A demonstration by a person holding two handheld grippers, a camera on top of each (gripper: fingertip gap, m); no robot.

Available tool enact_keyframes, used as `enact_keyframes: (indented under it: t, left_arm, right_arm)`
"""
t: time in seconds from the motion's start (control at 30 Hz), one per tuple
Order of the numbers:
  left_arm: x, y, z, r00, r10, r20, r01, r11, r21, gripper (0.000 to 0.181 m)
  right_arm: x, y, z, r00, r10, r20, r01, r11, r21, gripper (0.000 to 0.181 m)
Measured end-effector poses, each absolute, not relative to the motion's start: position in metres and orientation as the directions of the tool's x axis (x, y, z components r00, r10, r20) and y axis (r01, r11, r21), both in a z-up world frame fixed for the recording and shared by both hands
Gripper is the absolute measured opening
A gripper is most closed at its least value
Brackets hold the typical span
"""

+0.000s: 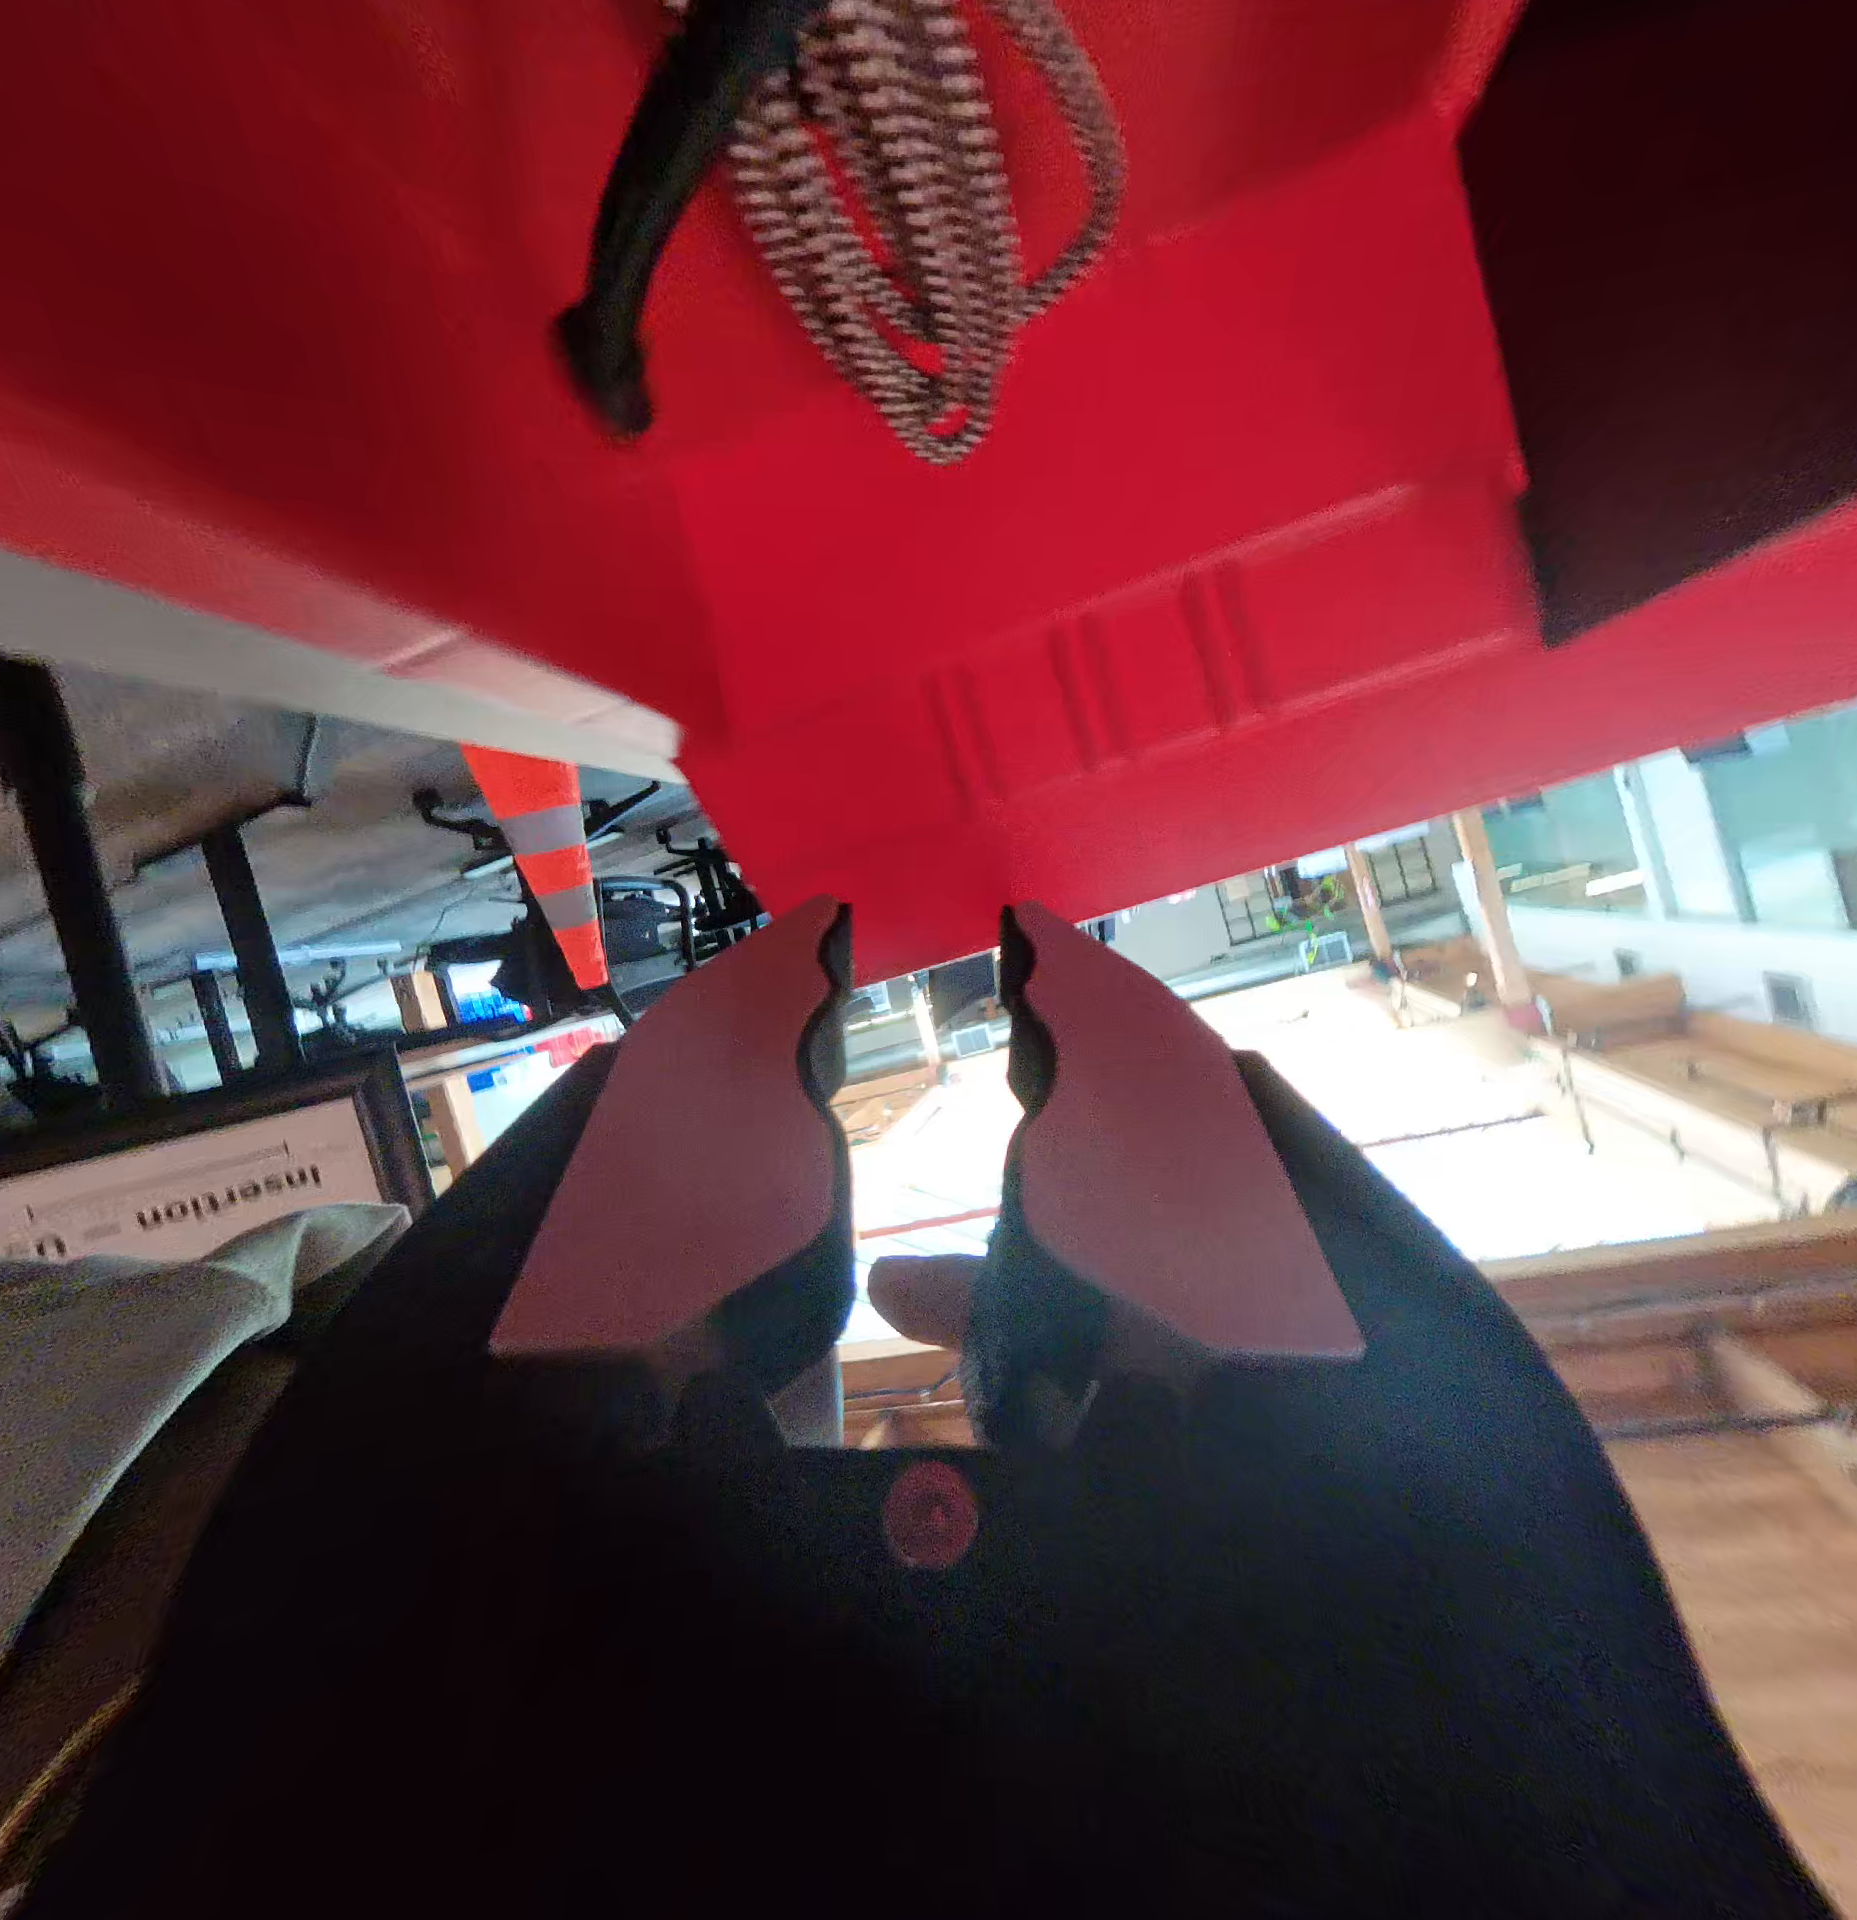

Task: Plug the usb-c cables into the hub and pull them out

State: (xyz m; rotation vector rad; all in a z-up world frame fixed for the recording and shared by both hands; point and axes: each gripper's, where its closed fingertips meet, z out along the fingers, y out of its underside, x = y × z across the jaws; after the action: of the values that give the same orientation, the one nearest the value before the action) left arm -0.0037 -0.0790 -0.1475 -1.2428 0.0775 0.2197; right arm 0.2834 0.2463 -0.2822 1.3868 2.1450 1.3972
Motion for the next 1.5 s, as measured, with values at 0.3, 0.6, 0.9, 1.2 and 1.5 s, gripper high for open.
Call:
enact_keyframes:
  t: [0.3,0.6,0.9,1.2,1.5]
  left_arm:
    - [-0.005,-0.083,-0.147,0.978,0.121,-0.173,-0.203,0.315,-0.927,0.022]
    - [-0.007,-0.077,-0.153,0.979,0.126,-0.157,-0.189,0.295,-0.937,0.022]
    - [-0.004,-0.067,-0.161,0.939,0.21,-0.274,-0.315,0.193,-0.929,0.022]
    - [0.002,-0.059,-0.174,0.804,0.296,-0.516,-0.541,0.005,-0.841,0.022]
    - [0.007,-0.05,-0.184,0.814,0.22,-0.537,-0.531,-0.092,-0.843,0.022]
  right_arm:
    - [0.274,0.223,-0.281,-0.38,0.918,0.116,0.74,0.226,0.634,0.027]
    - [0.181,0.196,-0.234,-0.21,0.892,0.401,0.908,0.33,-0.258,0.033]
    - [0.086,-0.058,-0.147,-0.409,0.904,0.127,-0.06,0.112,-0.992,0.036]
    - [0.037,-0.086,-0.167,-0.15,0.94,0.305,-0.07,0.298,-0.952,0.025]
    - [0.032,-0.08,-0.178,0.025,0.853,0.522,-0.007,0.522,-0.853,0.005]
